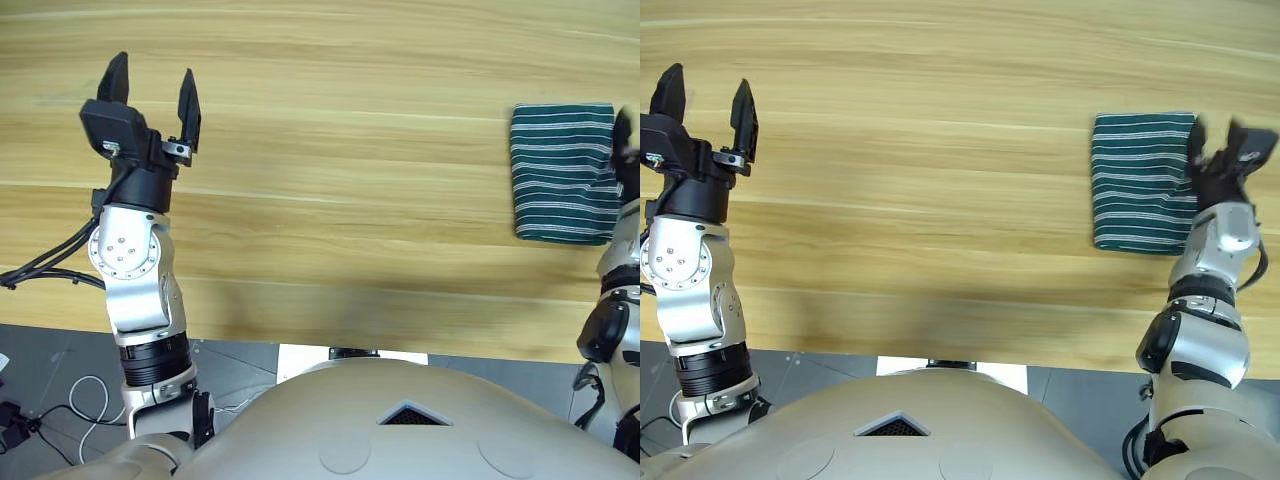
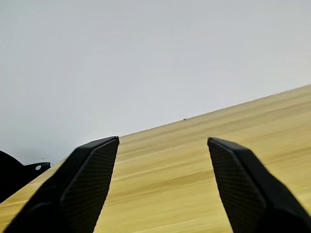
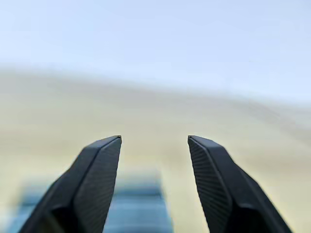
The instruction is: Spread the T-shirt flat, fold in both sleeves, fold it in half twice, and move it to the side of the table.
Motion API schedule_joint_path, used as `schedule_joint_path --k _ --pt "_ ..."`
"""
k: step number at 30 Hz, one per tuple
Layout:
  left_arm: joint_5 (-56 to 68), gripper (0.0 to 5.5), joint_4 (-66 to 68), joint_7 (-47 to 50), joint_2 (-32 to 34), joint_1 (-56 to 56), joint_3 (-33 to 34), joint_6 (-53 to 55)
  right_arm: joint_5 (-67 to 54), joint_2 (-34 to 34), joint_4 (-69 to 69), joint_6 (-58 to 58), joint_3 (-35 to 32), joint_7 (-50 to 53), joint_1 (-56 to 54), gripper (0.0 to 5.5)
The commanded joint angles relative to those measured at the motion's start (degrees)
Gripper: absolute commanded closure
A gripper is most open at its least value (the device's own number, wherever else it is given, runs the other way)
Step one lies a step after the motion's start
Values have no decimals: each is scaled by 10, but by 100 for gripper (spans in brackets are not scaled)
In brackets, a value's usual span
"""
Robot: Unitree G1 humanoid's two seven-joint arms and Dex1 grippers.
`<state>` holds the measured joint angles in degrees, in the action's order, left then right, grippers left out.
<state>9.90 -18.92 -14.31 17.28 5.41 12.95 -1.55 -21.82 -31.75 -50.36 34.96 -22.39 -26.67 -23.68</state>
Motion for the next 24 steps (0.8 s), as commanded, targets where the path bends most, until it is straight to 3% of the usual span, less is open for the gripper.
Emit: schedule_joint_path --k 1,3,6,8,13,24 --pt "6 212 -19 32 -38 -28 -2 -32 -21 65 278 33 18 35 25 297" --pt "-27 212 15 63 -68 -46 -25 -54 6 142 337 26 83 50 45 297" --pt "-95 212 96 95 -104 -69 -87 -78 56 264 267 39 165 59 75 297" --pt "-109 212 132 108 -133 -79 -114 -99 98 306 246 73 183 86 96 297" --pt "-121 212 191 116 -142 -63 -123 -166 101 307 223 66 141 135 95 297" --pt "-158 212 232 135 -144 -51 -133 -265 233 304 215 92 153 236 115 297"
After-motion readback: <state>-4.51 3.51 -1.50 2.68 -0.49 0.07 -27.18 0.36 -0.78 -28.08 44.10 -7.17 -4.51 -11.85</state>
